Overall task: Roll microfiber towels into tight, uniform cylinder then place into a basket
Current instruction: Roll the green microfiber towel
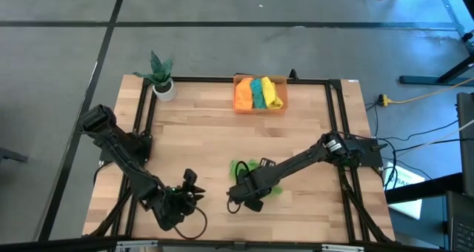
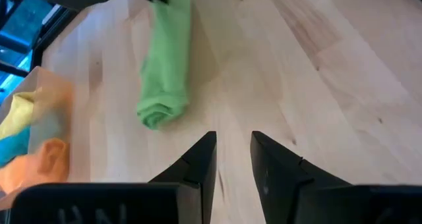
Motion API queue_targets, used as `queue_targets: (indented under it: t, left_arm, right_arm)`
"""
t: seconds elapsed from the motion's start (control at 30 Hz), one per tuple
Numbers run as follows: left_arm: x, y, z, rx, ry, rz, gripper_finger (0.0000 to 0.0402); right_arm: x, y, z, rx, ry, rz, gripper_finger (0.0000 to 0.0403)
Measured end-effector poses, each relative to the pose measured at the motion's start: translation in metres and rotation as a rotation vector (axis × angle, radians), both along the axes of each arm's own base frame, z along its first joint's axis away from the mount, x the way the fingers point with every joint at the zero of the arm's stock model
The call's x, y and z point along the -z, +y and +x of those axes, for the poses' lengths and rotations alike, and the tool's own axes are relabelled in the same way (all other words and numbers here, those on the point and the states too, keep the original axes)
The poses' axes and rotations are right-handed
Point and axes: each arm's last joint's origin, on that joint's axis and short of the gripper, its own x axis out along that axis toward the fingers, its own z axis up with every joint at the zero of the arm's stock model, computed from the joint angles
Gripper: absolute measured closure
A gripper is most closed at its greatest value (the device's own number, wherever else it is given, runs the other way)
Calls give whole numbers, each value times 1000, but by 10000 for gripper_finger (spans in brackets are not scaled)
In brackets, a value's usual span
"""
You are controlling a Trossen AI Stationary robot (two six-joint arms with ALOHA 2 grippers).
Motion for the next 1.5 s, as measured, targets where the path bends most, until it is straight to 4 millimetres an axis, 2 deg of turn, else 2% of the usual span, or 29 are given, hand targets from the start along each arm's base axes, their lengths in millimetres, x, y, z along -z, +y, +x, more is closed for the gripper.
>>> queue_targets:
  t: [0.1, 0.3, 0.57, 0.7, 1.0, 1.2, 1.33, 1.5]
  left_arm:
    - [0, -2, -2, 7, 0, 0, 319]
    - [0, -2, -2, 5, -1, -4, 317]
    - [0, -2, -2, 3, -1, -5, 318]
    - [0, -1, -2, -1, -1, -9, 317]
    - [0, 0, 1, -21, -11, -30, 321]
    - [-1, 8, 10, -90, -25, -69, 321]
    - [-1, 16, 16, -129, -28, -74, 321]
    - [-1, 26, 25, -172, -30, -72, 321]
  right_arm:
    - [0, -2, -1, -17, 10, -27, 391]
    - [15, 6, 12, -158, -123, 60, 391]
    - [30, 0, 4, -177, -62, -17, 391]
    - [23, 0, 2, -195, -79, -14, 391]
    - [20, 9, -3, -447, -56, -19, 391]
    - [-4, 8, -10, -577, -110, 7, 391]
    - [-9, 0, -24, -652, -178, 69, 391]
    - [-10, -26, -49, -630, -331, 168, 391]
